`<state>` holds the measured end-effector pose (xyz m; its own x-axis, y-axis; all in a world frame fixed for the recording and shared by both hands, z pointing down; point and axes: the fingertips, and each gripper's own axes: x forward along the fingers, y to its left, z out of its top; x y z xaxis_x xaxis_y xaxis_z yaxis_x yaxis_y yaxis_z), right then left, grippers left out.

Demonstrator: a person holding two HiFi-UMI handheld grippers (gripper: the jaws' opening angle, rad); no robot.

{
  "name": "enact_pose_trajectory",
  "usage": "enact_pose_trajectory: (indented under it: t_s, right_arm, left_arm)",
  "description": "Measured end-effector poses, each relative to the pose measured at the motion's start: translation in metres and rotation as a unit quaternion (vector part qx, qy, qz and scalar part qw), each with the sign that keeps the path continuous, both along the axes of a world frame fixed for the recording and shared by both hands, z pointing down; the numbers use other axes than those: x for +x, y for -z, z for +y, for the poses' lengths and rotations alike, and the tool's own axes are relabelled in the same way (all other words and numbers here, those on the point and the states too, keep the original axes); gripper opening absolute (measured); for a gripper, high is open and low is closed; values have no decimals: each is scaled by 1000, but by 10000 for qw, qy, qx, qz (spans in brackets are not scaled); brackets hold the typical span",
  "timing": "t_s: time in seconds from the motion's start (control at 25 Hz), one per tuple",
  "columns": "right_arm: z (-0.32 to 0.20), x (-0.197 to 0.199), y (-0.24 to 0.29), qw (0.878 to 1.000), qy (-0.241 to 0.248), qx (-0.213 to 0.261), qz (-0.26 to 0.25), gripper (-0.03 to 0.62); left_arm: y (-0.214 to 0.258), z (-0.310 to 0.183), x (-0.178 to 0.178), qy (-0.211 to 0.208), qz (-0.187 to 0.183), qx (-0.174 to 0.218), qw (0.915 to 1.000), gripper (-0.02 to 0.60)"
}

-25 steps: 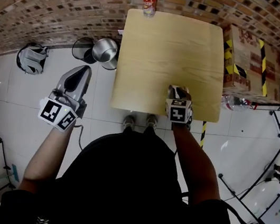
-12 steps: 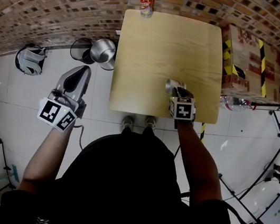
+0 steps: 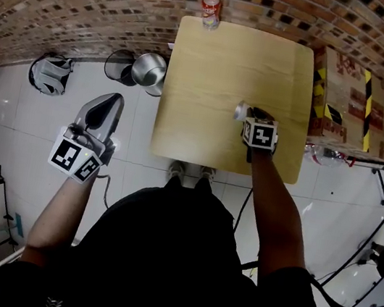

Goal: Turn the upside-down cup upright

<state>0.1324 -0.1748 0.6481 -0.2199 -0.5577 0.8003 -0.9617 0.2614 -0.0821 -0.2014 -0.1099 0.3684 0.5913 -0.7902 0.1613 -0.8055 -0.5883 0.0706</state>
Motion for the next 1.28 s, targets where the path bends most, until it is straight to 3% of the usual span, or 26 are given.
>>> enact_pose_trajectory:
  t_s: [0.2,0.44,0.6,0.76,1.0,1.2,1.24,1.28]
  right_arm:
    - [2,-13,-1,9998,181,36,-14,44]
    - [29,-22,2,9992,238,122,-290,54]
    - [41,-11,7,9987,-67,288,-408,70]
    - [44,3,4,9964,-354,97,-761,191]
    - [45,7,-17,9824,-588,-555,-1683,221]
    - [49,0,-21,9860,-330,-665,-1496,177]
    - [49,0,-20,9882,-270,-633,-1371,122]
    - [49,-1,-19,9898,-215,-599,-1273,107]
  left_arm:
    - [1,0,-10,124,-28,-1,9999,8]
    - [2,-5,3,-64,40,29,10000,8]
    - [3,-6,12,-170,84,37,9998,8]
    - [4,-4,16,-234,90,18,9997,8]
    - [3,1,24,-220,26,35,9997,8]
    - [8,1,23,-199,-29,59,9998,8]
    - [9,1,23,-194,-41,59,9998,8]
    - [10,1,24,-194,-50,57,9998,8]
